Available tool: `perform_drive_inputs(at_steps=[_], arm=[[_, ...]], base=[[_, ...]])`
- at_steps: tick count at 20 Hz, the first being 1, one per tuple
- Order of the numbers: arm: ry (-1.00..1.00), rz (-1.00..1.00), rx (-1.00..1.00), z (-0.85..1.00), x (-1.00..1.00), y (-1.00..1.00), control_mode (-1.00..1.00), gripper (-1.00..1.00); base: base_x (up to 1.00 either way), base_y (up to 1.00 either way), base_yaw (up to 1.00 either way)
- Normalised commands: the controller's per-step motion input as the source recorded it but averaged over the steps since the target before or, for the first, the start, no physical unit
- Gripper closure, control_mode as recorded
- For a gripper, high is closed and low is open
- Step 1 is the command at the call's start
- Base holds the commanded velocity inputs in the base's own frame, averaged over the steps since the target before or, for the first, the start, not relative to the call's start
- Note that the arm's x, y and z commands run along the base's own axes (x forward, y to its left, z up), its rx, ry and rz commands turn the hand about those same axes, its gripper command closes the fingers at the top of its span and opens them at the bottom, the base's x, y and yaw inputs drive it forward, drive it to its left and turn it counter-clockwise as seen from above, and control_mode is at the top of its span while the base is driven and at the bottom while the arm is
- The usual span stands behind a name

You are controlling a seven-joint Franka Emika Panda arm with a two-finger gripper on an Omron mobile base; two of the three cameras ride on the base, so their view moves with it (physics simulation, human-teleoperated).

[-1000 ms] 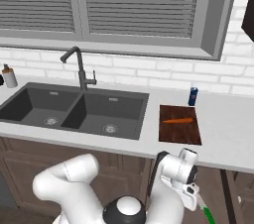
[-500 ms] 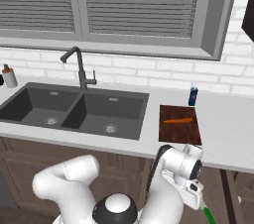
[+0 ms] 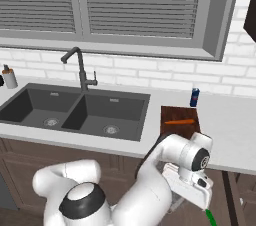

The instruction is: Place the appropriate cutting tool for cutting the carrot skin on the cutting board.

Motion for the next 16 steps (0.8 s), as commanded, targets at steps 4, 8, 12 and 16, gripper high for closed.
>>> perform_drive_inputs(at_steps=[4, 8, 12, 16], arm=[[-0.05, 0.00, -0.08, 1.00, 0.01, 0.00, -1.00, 1.00], [-0.06, 0.00, -0.09, 0.92, 0.33, -0.03, -1.00, 1.00], [-0.03, 0.00, -0.02, 0.50, 0.68, -0.11, -1.00, 1.00], [0.00, 0.02, 0.00, 0.03, 0.75, -0.08, -1.00, 1.00]], base=[[0.00, 0.00, 0.00], [0.00, 0.00, 0.00], [0.00, 0.00, 0.00], [0.00, 0.00, 0.00]])
